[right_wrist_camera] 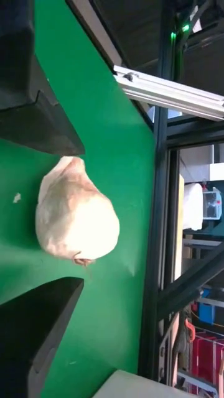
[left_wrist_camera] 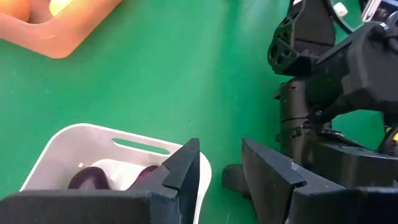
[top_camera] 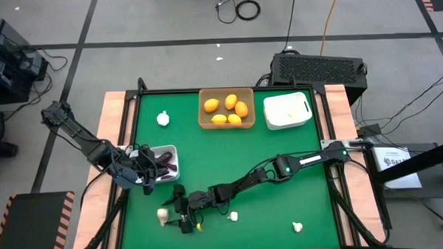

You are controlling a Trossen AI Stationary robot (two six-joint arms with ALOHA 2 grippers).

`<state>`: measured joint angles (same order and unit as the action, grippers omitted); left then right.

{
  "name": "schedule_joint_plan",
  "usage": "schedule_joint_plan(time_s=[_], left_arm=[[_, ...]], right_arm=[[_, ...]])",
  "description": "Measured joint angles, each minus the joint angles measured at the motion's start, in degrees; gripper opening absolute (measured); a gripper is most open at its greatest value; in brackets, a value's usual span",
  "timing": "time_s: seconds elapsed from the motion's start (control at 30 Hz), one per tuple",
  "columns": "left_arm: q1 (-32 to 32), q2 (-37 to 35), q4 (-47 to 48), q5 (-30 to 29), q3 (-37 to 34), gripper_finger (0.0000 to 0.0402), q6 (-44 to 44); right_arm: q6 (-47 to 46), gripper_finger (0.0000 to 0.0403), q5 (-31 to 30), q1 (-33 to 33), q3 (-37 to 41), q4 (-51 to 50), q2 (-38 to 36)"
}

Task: Sort produce into baskets
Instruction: Put the garlic into the right white bin

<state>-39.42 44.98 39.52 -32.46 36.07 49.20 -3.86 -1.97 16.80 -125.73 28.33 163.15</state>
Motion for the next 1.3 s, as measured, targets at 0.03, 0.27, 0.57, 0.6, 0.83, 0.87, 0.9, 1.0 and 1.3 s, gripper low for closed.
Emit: schedule_joint_plan(time_s=[0.03,0.27,0.57,0.6,0.83,0.87,0.9,1.0,1.3], left_arm=[[0.0,0.2,0.0,0.0,0.0,0.0125,0.0],[0.0,0.8,-0.1,0.1,0.0,0.0125,0.1],[0.0,0.8,-0.1,0.3,0.0,0.0125,0.2],[0.0,0.8,-0.1,0.3,0.0,0.0125,0.2],[0.0,0.8,-0.1,0.3,0.0,0.0125,0.2],[0.0,0.8,-0.1,0.3,0.0,0.0125,0.2],[0.0,0.8,-0.1,0.5,0.0,0.0125,0.2],[0.0,0.8,0.0,0.7,0.0,0.0125,0.2],[0.0,0.8,0.1,0.7,0.0,0.0125,-0.1]], right_arm=[[0.0,0.0318,0.0,0.0,0.0,0.0,0.0],[0.1,0.0268,0.0,0.0,0.0,0.0,0.0],[0.2,0.0199,0.0,0.0,0.0,-0.7,0.0],[0.2,0.0193,0.1,-0.1,0.0,-0.7,0.0],[1.4,0.0161,0.2,-0.2,0.0,-1.5,-0.3],[1.4,0.0159,0.3,-0.2,0.0,-1.6,-0.4],[1.4,0.0159,0.5,-0.2,0.0,-2.1,-0.6],[1.7,0.0159,0.6,-0.3,0.0,-6.5,-2.2],[4.2,0.0156,0.6,-1.0,0.0,-30.9,-12.1]])
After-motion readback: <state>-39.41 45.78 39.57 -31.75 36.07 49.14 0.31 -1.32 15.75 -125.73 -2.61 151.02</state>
